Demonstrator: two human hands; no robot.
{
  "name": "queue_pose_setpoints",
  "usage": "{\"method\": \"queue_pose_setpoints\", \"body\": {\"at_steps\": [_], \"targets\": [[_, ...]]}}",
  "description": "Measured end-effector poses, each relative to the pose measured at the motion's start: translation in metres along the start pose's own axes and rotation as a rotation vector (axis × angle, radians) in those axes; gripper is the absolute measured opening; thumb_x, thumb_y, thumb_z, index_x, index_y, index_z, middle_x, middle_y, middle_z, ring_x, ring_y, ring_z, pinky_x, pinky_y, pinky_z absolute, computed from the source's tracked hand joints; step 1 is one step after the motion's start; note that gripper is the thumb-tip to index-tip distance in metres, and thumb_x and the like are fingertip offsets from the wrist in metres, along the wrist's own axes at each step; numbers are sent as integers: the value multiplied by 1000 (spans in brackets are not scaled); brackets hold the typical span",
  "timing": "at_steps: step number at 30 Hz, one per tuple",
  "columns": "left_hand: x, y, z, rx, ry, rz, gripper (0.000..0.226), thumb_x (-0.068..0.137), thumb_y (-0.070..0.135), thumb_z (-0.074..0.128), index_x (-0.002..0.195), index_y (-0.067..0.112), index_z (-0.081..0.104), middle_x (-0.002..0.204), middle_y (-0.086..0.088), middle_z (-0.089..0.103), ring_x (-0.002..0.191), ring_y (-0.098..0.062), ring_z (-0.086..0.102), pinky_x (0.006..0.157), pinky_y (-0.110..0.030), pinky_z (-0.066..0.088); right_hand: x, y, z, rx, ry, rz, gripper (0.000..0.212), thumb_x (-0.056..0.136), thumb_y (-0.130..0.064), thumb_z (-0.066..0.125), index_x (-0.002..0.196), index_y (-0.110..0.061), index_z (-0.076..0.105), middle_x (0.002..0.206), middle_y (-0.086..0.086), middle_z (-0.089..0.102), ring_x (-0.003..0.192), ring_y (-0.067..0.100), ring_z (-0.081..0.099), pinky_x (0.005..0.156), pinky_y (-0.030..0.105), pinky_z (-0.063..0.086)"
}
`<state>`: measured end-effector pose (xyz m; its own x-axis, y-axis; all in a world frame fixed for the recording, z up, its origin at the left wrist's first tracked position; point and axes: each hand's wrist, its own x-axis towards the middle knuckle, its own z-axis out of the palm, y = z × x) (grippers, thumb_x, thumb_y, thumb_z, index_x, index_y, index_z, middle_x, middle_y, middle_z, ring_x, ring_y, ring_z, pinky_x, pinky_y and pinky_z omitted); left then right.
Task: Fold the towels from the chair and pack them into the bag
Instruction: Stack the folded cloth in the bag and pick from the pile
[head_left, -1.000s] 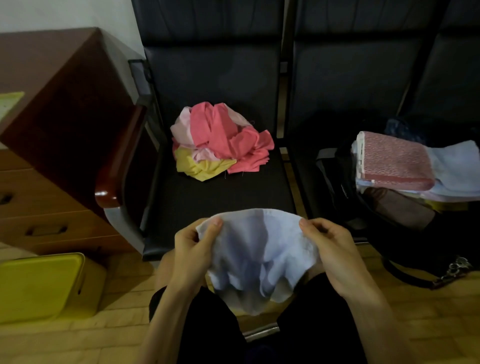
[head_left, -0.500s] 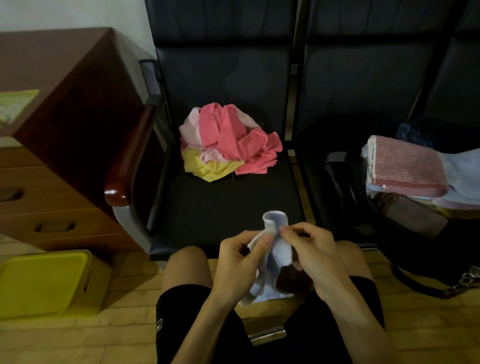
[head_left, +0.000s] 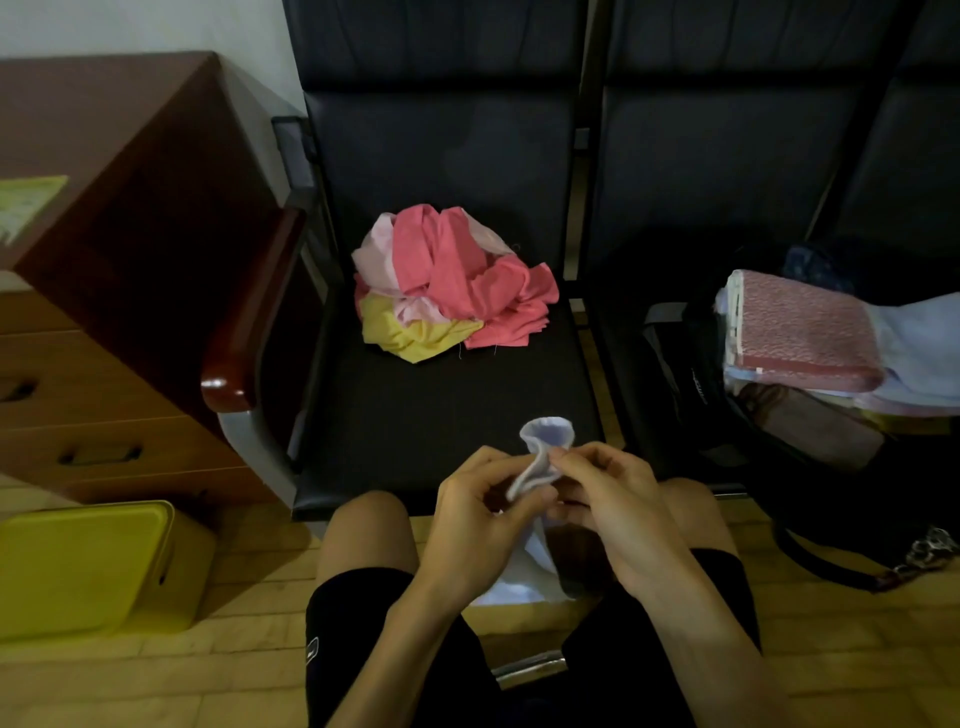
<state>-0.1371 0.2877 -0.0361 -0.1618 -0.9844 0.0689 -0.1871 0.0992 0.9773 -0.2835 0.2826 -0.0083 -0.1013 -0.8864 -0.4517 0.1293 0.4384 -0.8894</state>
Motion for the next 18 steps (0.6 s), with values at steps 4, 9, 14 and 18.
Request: {"method": "queue_pose_setpoints", "body": {"at_steps": [4,9,14,18], "targets": [[3,2,-5,74,-26,12,13,96,22,64,102,24,74,93,10,62,86,-15,63,74,-31,54,4,4,-3,-21,-1,22,21,87,-27,71,84,-7,74,83,13,73,83,28,72,79,41,58],[18,13,-26,170,-170,-12,17,99,19,57,103,29,71,98,13,63,94,-10,66,80,-33,57,15,9,-22,-153,-37,-88,25,98,-31,55,101,-9,67,95,14,71,84,24,64,77,39,51],[35,36,-39,196,-300,34,18,99,16,56,106,24,71,100,13,67,96,-7,67,82,-24,55,51,14,-45,-230,-176,-65,57,87,-11,71,124,-50,56,123,0,63,120,15,58,101,38,49],[47,54,-50,155,-336,106,18,98,10,58,109,11,73,100,4,72,97,-14,70,83,-26,55,68,-7,-44,-62,-501,49,56,88,2,61,129,-36,61,121,6,69,116,22,64,101,41,49]]}}
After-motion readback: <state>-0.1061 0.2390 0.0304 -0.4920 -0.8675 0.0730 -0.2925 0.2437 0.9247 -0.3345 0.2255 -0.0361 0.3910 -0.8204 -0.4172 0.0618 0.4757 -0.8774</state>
